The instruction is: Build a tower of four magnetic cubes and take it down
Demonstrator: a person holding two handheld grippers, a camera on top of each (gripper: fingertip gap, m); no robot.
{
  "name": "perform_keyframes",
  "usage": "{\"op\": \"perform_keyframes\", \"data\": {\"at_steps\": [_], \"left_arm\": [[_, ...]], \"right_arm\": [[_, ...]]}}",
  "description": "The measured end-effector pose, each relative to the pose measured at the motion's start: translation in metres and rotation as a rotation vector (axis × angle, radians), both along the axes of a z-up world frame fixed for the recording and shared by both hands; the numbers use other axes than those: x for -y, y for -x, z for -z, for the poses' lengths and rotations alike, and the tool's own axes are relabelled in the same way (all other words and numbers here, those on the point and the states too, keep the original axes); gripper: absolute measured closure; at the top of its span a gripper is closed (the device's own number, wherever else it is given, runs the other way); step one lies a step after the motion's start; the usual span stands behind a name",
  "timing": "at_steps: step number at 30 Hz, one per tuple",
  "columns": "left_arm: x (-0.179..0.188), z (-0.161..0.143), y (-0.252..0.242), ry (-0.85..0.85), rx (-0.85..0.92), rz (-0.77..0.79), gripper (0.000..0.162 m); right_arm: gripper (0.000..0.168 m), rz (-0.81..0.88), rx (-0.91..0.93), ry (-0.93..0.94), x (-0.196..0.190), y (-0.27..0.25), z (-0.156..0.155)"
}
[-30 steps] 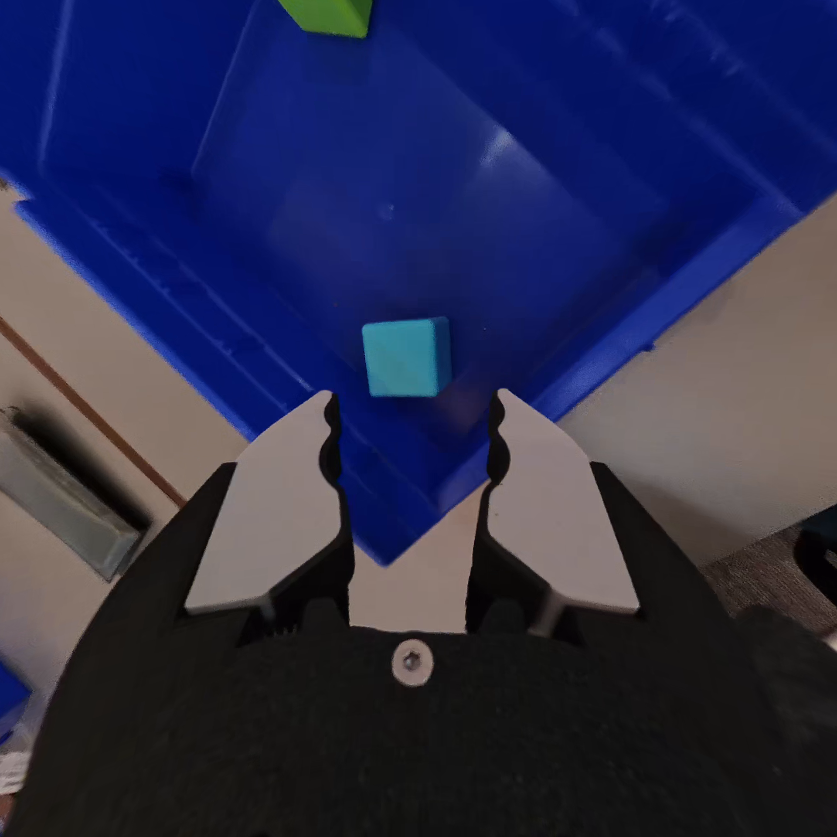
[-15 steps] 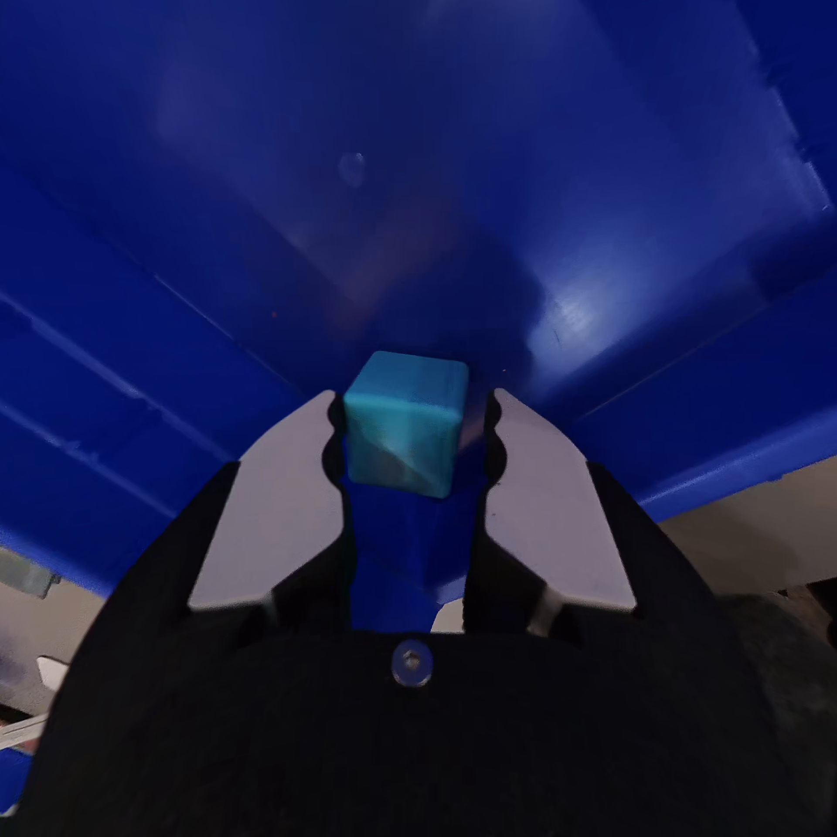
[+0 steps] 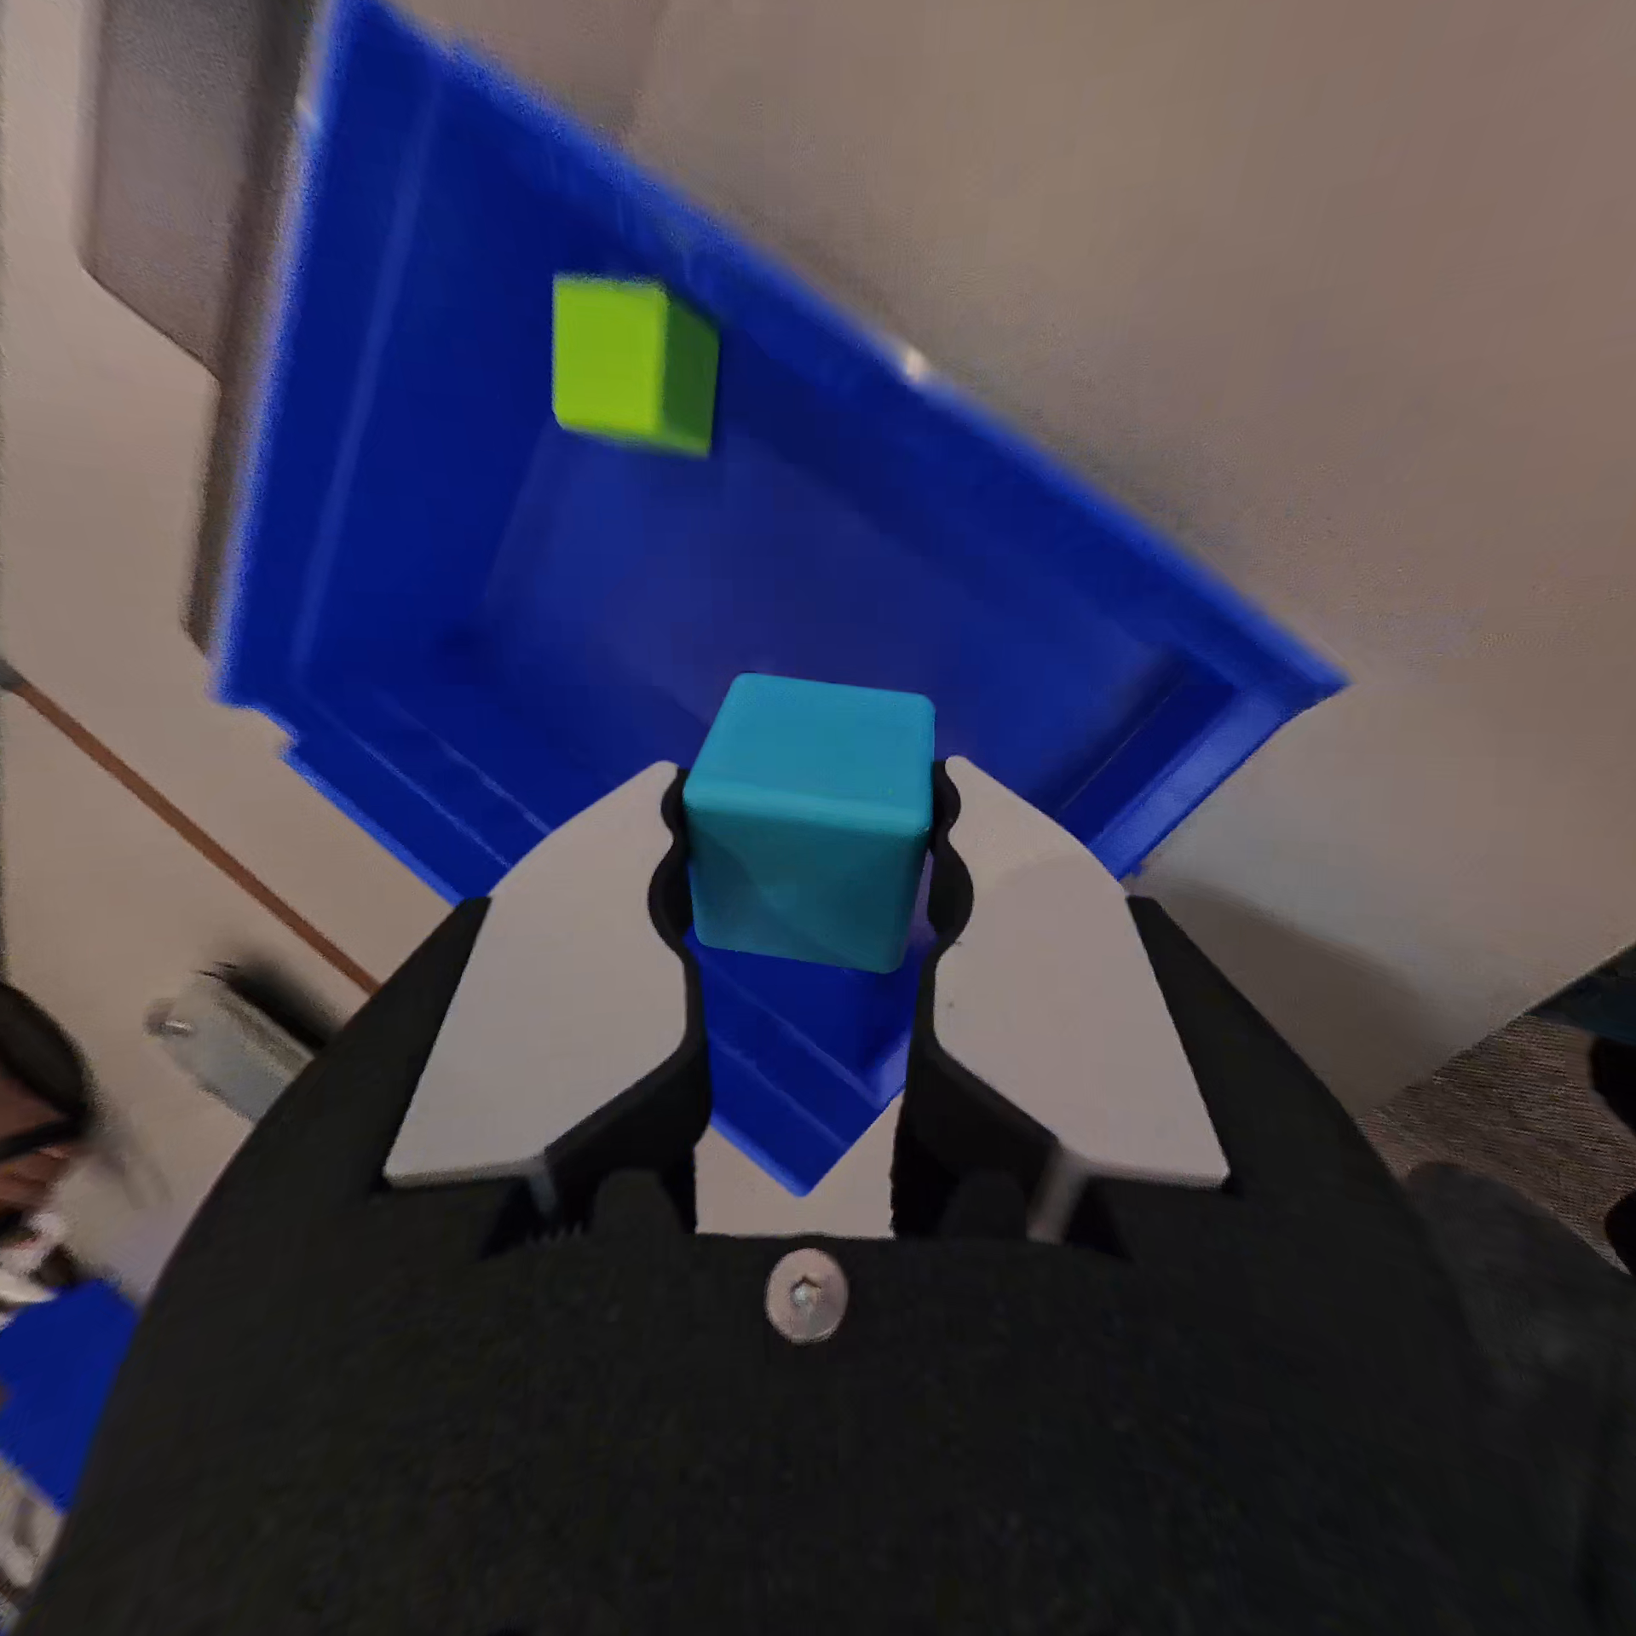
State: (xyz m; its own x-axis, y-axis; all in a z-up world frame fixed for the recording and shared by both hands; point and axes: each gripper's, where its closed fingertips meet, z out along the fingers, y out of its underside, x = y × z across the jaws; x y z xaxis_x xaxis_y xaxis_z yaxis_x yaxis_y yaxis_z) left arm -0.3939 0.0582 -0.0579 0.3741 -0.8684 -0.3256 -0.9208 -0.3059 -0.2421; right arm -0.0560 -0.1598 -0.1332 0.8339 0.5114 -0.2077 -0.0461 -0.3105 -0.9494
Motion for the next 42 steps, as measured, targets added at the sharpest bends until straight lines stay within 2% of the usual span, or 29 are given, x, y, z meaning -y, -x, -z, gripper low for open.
{"op": "perform_keyframes", "data": {"at_steps": [4,7,9,13,17,24,31,33,36,39,42], "left_arm": [[0.009,-0.046,-0.057,-0.072,-0.019,0.132,0.111],[0.018,-0.055,-0.116,-0.052,-0.023,0.26,0.111],[0.021,-0.05,-0.158,-0.017,-0.037,0.33,0.111],[0.015,-0.022,-0.233,0.078,-0.153,0.423,0.111],[0.005,0.006,-0.272,0.16,-0.287,0.463,0.111],[-0.003,0.039,-0.282,0.24,-0.373,0.477,0.112],[-0.006,0.04,-0.286,0.244,-0.367,0.477,0.109],[-0.007,0.031,-0.291,0.213,-0.31,0.472,0.096],[0.0,0.0,-0.297,0.149,-0.125,0.502,0.096],[0.013,-0.042,-0.281,0.049,0.079,0.518,0.098],[0.006,-0.072,-0.233,-0.097,0.2,0.352,0.1]], "right_arm": [[0.141,0.001,0.006,-0.002,0.0,0.0,0.0],[0.142,0.007,0.006,-0.007,0.0,-0.001,-0.001],[0.142,0.009,0.005,-0.008,0.0,-0.001,-0.001],[0.142,0.007,0.007,-0.007,-0.001,-0.001,-0.001],[0.142,0.013,0.006,-0.018,0.0,-0.003,-0.002],[0.142,0.028,-0.005,-0.023,0.001,-0.009,-0.003],[0.142,0.019,0.007,-0.018,0.001,-0.006,-0.001],[0.142,0.02,0.005,-0.018,0.001,-0.007,-0.002],[0.142,0.022,-0.003,-0.018,0.001,-0.008,-0.002],[0.142,0.026,-0.004,-0.019,0.001,-0.009,-0.002],[0.142,0.025,-0.007,-0.018,0.001,-0.009,-0.002]]}}
